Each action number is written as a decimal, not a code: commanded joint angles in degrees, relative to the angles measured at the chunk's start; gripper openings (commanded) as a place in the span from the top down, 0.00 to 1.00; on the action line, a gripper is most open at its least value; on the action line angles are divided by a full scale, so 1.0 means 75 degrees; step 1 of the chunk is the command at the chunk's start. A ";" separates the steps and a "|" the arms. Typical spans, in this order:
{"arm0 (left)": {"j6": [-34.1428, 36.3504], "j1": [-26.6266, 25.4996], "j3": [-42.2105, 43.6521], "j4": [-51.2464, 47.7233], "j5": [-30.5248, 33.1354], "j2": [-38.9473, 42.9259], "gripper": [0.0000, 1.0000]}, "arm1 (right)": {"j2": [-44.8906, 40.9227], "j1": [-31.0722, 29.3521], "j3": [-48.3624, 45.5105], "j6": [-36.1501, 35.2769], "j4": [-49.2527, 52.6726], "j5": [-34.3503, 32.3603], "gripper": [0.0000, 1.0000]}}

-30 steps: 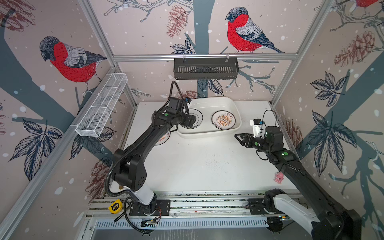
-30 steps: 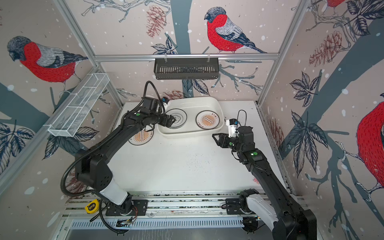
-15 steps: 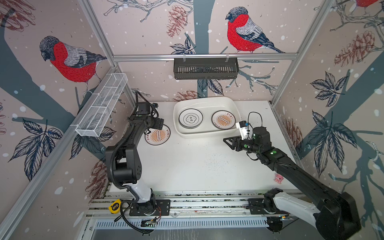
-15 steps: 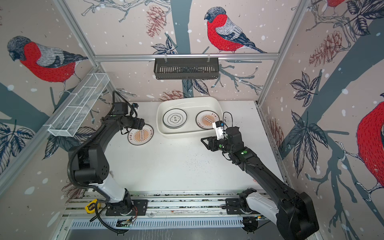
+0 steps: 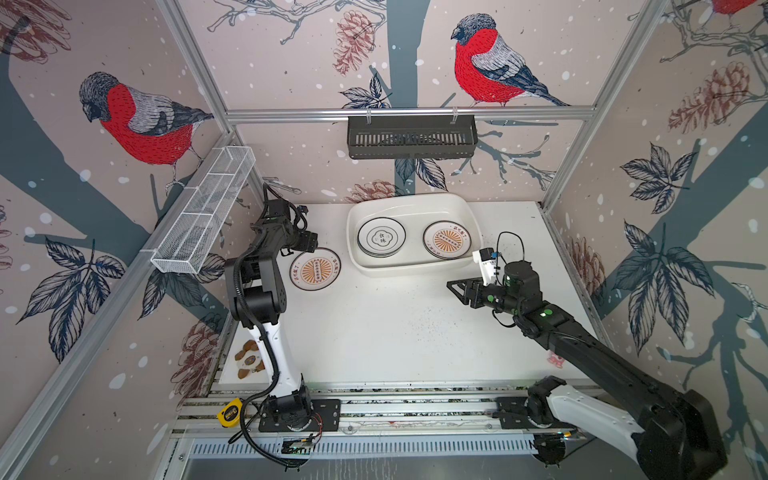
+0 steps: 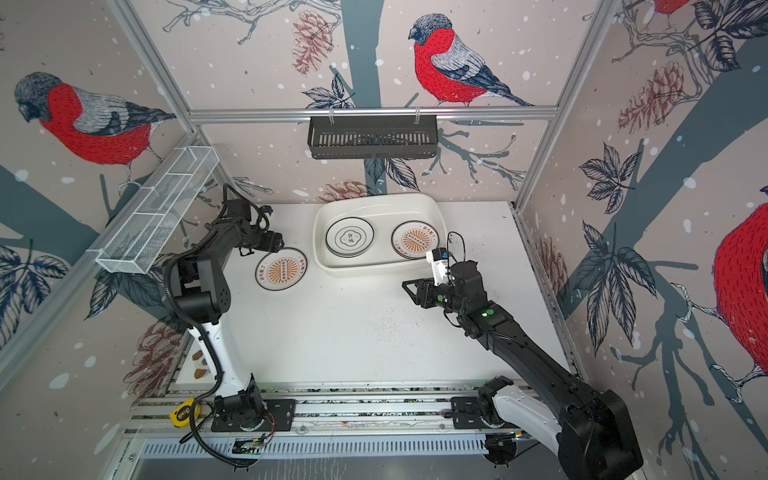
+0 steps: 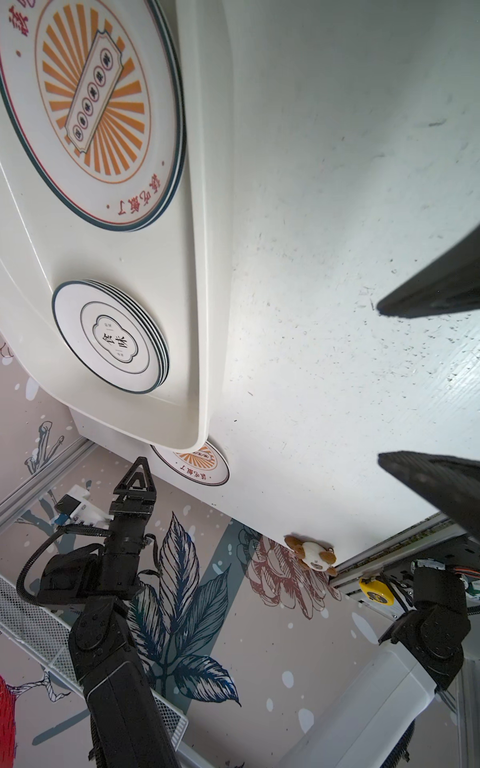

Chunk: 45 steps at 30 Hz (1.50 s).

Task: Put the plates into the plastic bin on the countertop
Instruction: 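Move the left gripper down to the sunburst plate on the table, then close the left gripper on the sunburst plate rim nearest the robot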

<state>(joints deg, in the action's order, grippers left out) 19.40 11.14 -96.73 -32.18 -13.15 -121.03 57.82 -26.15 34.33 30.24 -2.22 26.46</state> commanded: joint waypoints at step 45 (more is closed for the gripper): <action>0.2218 0.0588 0.0287 -0.2375 -0.2004 -0.0704 0.44 | 0.0357 -0.0027 0.0245 0.0011 -0.0259 -0.0059 0.48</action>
<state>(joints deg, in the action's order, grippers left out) 33.74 15.11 -96.05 -44.31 -26.92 -126.67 60.20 -26.20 35.70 30.22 -2.63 25.85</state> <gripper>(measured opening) 0.561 0.518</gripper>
